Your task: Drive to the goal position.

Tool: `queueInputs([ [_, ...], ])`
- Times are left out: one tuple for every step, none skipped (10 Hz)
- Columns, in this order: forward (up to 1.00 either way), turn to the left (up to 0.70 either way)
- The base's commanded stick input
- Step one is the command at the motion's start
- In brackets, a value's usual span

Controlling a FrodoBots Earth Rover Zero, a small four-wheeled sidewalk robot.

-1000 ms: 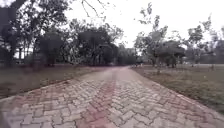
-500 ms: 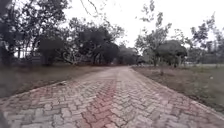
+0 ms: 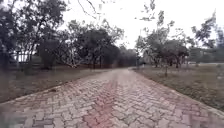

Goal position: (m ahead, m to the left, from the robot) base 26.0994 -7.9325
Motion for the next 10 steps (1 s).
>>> queueInputs([
  [0.70,0.00],
  [0.70,0.00],
  [0.70,0.00],
  [0.70,0.00],
  [0.70,0.00],
  [0.70,0.00],
  [0.70,0.00],
  [0.70,0.00],
  [0.70,0.00],
  [0.70,0.00],
])
